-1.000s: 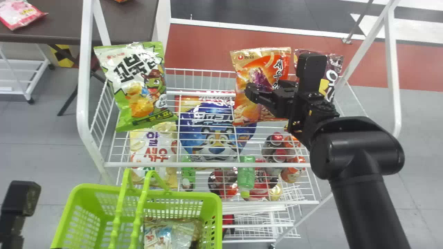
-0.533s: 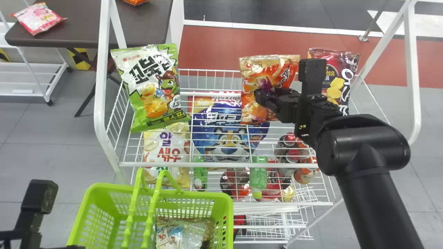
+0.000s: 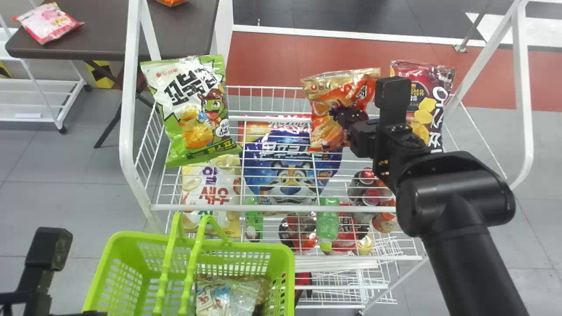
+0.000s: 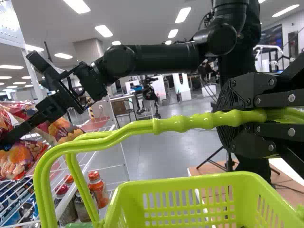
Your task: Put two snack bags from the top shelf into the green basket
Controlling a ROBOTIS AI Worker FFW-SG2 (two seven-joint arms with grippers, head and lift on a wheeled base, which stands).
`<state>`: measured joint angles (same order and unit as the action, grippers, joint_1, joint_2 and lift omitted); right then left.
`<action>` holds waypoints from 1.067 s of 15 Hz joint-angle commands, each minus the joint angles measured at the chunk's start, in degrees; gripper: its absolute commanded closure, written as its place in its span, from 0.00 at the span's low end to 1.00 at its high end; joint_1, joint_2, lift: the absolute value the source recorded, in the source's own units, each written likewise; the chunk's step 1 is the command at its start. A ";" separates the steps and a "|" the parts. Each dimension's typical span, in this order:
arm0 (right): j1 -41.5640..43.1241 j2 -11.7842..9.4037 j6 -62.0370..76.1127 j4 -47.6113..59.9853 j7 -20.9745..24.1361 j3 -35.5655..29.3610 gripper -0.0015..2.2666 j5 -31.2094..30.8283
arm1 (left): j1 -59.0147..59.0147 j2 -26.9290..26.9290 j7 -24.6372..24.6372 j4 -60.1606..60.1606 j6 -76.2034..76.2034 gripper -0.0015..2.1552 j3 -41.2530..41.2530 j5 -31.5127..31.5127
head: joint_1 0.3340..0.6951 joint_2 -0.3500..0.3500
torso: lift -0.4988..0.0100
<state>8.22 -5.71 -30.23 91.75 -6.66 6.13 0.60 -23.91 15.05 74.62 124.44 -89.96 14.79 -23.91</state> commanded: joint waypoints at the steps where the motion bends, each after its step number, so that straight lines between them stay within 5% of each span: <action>1: -3.56 0.00 -0.14 5.89 0.33 -0.24 0.99 -0.34 | -0.09 0.07 0.00 0.01 -0.07 1.00 0.06 0.00 | 1.00 0.38 | 0.98; 8: -16.92 -0.62 -9.46 32.08 2.00 0.11 0.99 -1.13 | 0.00 0.16 0.00 0.01 -0.07 1.00 0.06 0.00 | 1.00 0.39 | 0.98; 16: -23.34 -2.90 -41.63 48.70 0.07 1.43 0.99 6.43 | 0.26 0.07 0.00 -0.69 -0.07 1.00 0.15 0.00 | 1.00 0.44 | 0.98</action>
<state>-14.30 -8.45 -67.17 138.94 -6.34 7.44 4.73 -23.66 15.12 74.59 123.86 -89.96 14.94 -23.90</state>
